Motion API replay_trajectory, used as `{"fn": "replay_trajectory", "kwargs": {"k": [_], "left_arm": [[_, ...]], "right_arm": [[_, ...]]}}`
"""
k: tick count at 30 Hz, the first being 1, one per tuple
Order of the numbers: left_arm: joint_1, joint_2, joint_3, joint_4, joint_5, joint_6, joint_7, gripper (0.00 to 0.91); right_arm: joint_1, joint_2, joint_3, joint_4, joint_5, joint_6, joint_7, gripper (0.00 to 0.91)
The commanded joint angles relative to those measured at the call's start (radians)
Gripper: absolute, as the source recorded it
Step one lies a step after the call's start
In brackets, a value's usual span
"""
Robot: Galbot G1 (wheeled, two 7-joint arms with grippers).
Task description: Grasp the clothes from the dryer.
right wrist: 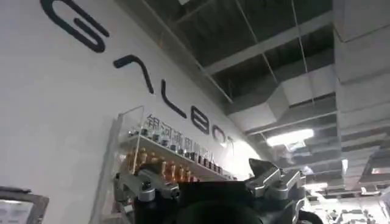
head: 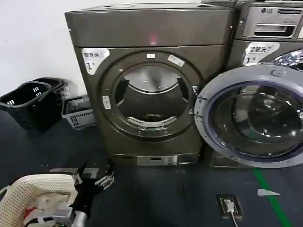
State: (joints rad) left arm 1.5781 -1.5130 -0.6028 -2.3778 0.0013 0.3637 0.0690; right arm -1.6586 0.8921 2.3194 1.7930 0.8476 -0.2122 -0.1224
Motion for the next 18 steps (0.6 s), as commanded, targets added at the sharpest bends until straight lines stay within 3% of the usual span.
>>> {"fn": "replay_trajectory", "kwargs": {"k": [1, 18], "left_arm": [[0.002, -0.005, -0.014, -0.004, -0.007, -0.019, 0.011, 0.907], [0.007, -0.002, -0.022, -0.016, 0.028, -0.006, 0.019, 0.907]], "right_arm": [[0.000, 0.001, 0.003, 0.006, 0.006, 0.006, -0.003, 0.907], [-0.002, -0.003, 0.017, -0.009, 0.008, 0.007, -0.005, 0.907]]}}
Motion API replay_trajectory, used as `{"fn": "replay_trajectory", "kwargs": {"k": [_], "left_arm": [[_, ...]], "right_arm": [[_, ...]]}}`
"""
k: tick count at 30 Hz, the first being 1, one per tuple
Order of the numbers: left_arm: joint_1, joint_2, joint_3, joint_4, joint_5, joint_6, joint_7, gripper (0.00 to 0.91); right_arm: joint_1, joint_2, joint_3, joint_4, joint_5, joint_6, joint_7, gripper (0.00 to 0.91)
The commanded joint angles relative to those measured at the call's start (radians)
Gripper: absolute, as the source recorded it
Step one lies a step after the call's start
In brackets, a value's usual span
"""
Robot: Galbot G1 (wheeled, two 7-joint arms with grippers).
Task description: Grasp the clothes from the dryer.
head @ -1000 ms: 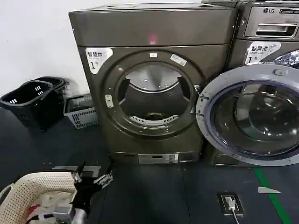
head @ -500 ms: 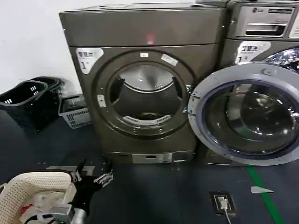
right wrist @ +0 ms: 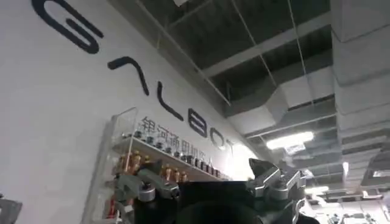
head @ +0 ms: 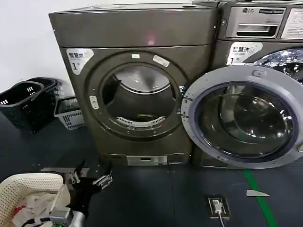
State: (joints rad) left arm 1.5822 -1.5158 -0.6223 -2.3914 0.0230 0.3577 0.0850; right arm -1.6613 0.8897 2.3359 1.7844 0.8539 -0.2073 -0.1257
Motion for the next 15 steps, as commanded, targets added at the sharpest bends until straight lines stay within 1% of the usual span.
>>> {"fn": "replay_trajectory", "kwargs": {"k": [1, 11, 15], "left_arm": [[0.004, 0.001, -0.003, -0.003, 0.007, 0.000, 0.002, 0.907], [0.007, 0.001, -0.001, -0.009, 0.013, -0.003, 0.003, 0.907], [0.007, -0.001, -0.001, -0.009, 0.016, -0.015, 0.001, 0.907]], "right_arm": [[0.001, 0.000, 0.000, 0.001, 0.001, 0.002, -0.001, 0.907], [0.002, 0.001, -0.003, -0.002, 0.003, 0.010, -0.006, 0.907], [0.003, -0.001, -0.002, 0.003, 0.029, 0.028, -0.011, 0.907]]}}
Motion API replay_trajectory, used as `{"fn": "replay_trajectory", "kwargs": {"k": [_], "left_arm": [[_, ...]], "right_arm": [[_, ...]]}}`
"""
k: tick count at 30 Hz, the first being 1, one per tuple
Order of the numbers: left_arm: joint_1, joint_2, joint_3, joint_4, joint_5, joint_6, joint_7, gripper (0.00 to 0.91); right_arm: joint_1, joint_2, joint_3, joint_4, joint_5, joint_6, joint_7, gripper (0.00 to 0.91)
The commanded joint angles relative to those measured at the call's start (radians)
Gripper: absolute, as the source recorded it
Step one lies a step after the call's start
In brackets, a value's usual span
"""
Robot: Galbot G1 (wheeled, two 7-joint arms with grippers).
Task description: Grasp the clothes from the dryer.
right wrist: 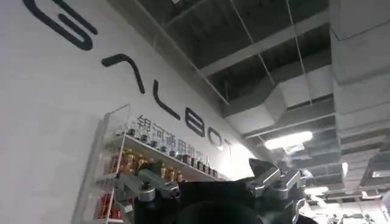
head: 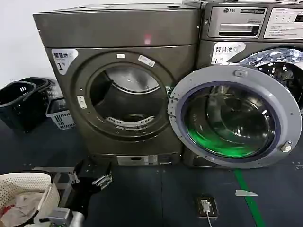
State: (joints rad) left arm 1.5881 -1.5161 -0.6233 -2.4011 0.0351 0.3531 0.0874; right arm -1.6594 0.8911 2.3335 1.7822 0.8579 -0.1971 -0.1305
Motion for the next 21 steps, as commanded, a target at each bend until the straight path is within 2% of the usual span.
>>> {"fn": "replay_trajectory", "kwargs": {"k": [1, 8, 10, 21], "left_arm": [[0.002, -0.001, 0.001, 0.000, 0.003, -0.012, 0.000, 0.907], [0.000, 0.003, 0.013, 0.009, 0.023, -0.054, 0.012, 0.907], [0.001, 0.006, 0.012, 0.013, 0.029, -0.071, 0.015, 0.907], [-0.010, 0.002, 0.019, 0.016, 0.022, -0.057, 0.014, 0.907]], "right_arm": [[0.001, -0.003, 0.000, 0.007, 0.031, 0.021, -0.008, 0.907], [0.000, 0.000, 0.008, 0.010, 0.036, 0.029, -0.018, 0.907], [0.000, 0.006, -0.001, 0.012, 0.045, 0.063, -0.018, 0.907], [-0.001, 0.009, -0.009, 0.009, 0.041, 0.101, -0.031, 0.907]]}}
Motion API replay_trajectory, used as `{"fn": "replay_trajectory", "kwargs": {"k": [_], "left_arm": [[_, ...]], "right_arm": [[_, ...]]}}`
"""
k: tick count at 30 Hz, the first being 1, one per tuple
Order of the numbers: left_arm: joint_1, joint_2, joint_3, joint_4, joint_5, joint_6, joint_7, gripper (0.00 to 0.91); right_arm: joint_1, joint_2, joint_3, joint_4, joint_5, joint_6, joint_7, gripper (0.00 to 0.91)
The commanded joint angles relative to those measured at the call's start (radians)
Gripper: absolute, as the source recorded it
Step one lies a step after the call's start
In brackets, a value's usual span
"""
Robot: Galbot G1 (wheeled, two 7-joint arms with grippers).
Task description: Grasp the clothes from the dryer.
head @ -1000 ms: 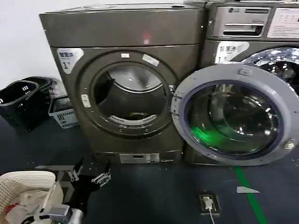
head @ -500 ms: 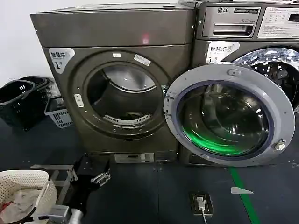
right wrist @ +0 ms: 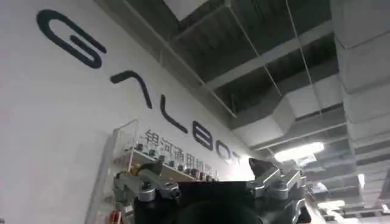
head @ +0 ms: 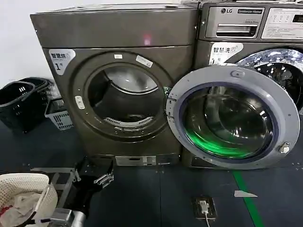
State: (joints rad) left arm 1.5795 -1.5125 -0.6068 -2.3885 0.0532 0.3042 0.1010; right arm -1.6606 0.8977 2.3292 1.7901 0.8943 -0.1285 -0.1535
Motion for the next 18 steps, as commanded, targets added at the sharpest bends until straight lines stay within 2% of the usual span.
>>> {"fn": "replay_trajectory", "kwargs": {"k": [1, 18], "left_arm": [[-0.001, -0.001, 0.002, 0.003, 0.005, -0.007, 0.001, 0.907], [0.002, 0.006, 0.004, -0.012, 0.003, 0.007, 0.005, 0.907]], "right_arm": [[0.000, 0.002, -0.007, 0.003, 0.004, 0.032, -0.008, 0.907], [-0.014, 0.006, 0.002, 0.011, 0.005, 0.036, -0.007, 0.907]]}}
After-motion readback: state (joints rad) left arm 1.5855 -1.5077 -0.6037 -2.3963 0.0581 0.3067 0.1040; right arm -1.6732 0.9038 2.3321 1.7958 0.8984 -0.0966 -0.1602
